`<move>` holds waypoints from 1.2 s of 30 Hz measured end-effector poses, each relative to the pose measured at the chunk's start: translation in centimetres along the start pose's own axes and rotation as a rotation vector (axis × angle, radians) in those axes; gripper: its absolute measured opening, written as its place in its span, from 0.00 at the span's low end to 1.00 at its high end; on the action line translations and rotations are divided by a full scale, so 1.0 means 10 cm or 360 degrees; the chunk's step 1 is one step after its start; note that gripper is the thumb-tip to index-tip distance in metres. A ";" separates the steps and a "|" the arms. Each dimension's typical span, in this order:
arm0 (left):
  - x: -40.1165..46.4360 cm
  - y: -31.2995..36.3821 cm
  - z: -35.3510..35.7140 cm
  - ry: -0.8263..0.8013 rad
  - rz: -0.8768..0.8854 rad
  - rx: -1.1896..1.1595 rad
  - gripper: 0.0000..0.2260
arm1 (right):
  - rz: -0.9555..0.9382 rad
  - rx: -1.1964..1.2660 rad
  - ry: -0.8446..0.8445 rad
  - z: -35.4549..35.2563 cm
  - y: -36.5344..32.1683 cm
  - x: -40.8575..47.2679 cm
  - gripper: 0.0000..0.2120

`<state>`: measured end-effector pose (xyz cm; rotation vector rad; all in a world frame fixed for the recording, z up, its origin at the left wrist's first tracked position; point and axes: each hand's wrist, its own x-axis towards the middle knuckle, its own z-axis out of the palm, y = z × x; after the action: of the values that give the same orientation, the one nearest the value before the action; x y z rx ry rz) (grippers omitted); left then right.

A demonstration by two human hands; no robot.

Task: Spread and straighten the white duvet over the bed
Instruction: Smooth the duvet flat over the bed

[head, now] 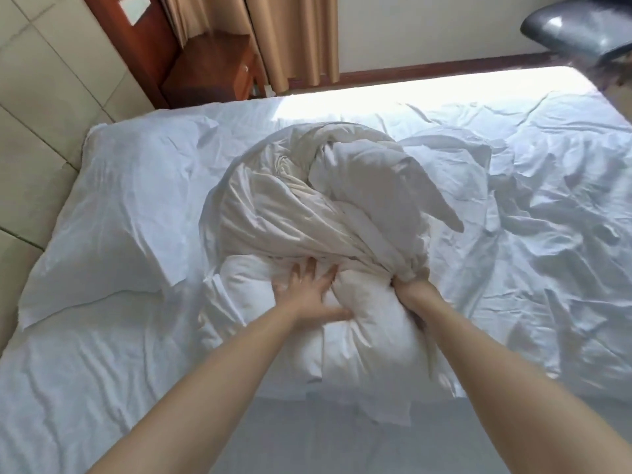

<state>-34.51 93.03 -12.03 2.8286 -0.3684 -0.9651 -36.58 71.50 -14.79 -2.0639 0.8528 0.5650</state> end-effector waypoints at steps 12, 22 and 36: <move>0.15 -0.38 -0.33 0.0042 0.0243 -0.0213 0.26 | -0.1670 -0.0570 0.1419 0.30 -0.87 -0.15 0.29; 0.31 -0.67 -0.61 0.0913 0.0073 -0.0289 0.11 | -0.0149 -0.0727 -0.0067 -0.09 -1.28 0.49 0.42; 0.48 -0.71 -0.74 0.0401 -0.0055 -0.0504 0.27 | -0.0709 -0.0406 0.0116 0.43 -1.80 0.17 0.15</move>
<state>-24.94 98.92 -10.40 2.6260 -0.1249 -0.5979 -22.62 82.29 -9.04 -2.4226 0.3484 0.3669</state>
